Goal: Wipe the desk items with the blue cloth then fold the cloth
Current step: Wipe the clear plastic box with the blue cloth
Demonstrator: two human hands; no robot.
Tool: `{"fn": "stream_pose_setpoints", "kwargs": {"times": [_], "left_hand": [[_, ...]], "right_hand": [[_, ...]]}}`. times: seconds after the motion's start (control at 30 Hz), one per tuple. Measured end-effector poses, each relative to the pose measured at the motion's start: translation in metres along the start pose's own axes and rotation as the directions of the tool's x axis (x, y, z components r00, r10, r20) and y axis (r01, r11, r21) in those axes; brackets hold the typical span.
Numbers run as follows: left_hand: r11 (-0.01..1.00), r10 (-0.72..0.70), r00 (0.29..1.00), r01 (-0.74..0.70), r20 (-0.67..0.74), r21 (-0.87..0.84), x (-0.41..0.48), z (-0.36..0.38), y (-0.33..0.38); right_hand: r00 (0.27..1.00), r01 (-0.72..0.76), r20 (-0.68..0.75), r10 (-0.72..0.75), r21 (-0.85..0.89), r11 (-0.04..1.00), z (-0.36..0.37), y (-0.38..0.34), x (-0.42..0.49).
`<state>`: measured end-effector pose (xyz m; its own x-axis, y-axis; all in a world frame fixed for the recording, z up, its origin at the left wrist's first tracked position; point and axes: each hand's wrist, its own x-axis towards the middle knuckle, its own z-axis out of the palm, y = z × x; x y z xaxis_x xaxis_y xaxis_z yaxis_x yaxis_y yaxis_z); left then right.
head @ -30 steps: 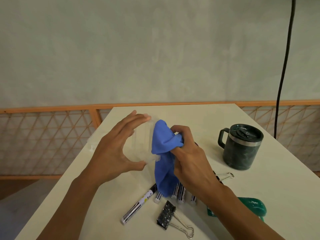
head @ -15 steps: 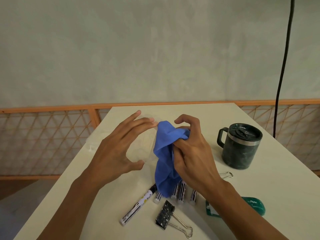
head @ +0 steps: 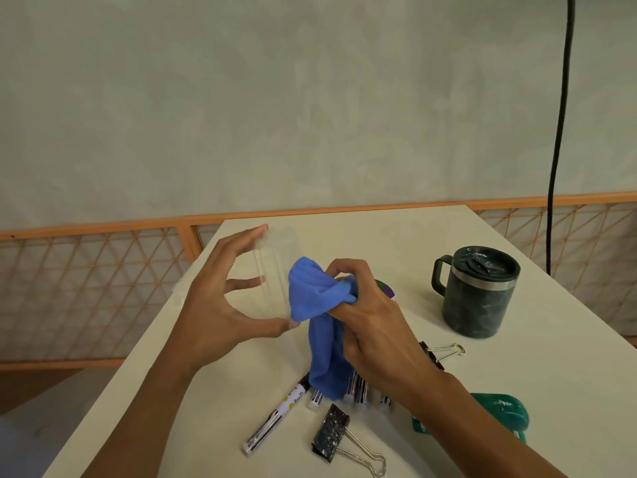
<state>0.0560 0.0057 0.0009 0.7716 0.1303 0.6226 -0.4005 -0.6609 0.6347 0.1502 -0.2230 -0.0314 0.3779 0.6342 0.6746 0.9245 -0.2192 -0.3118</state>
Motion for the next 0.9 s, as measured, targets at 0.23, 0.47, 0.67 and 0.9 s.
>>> {"fn": "stream_pose_setpoints", "kwargs": {"times": [0.23, 0.47, 0.67, 0.9], "left_hand": [[0.926, -0.227, 0.972, 0.197, -0.060, -0.322, 0.004, -0.011, -0.004], [0.786, -0.384, 0.923, 0.337, 0.018, -0.518, -0.002, 0.002, 0.008], [0.764, -0.400, 0.915, 0.363, 0.049, -0.533, 0.000, 0.003, 0.012], [0.780, -0.375, 0.927, 0.326, 0.018, -0.533, 0.002, 0.003, 0.009]], "right_hand": [[0.952, -0.207, -0.167, 0.256, 0.264, 0.942, -0.007, 0.007, 0.000], [0.915, -0.317, -0.003, 0.403, 0.609, 0.727, -0.020, -0.012, 0.006], [0.861, -0.500, -0.030, 0.508, 0.131, 0.856, -0.029, 0.005, 0.013], [0.769, -0.451, 0.391, 0.506, -0.228, 0.863, -0.048, 0.014, 0.013]]}}
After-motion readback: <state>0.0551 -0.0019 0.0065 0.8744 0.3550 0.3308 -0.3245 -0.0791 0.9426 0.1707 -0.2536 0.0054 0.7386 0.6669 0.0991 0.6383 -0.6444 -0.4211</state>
